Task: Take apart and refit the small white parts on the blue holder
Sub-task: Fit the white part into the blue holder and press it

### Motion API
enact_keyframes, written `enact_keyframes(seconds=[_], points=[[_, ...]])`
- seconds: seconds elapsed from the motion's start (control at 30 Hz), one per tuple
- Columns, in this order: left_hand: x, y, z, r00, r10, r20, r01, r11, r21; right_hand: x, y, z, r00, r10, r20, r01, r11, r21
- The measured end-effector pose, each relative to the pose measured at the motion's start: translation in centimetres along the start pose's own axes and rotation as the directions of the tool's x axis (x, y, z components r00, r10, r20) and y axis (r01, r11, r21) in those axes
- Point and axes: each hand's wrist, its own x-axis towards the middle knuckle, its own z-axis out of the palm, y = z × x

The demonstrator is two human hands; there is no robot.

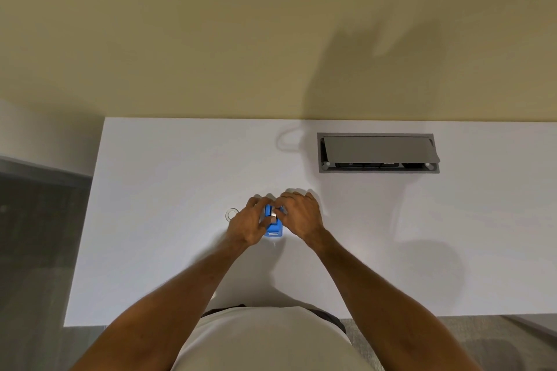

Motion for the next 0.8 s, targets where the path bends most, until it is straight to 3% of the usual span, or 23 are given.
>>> enact_keyframes(seconds=[0.8], points=[[0.2,0.5,-0.2,0.999,-0.035,0.031,0.035,0.999,0.016,1.1,0.0,0.1,0.998,0.04,0.043,-0.039,0.999,-0.017]])
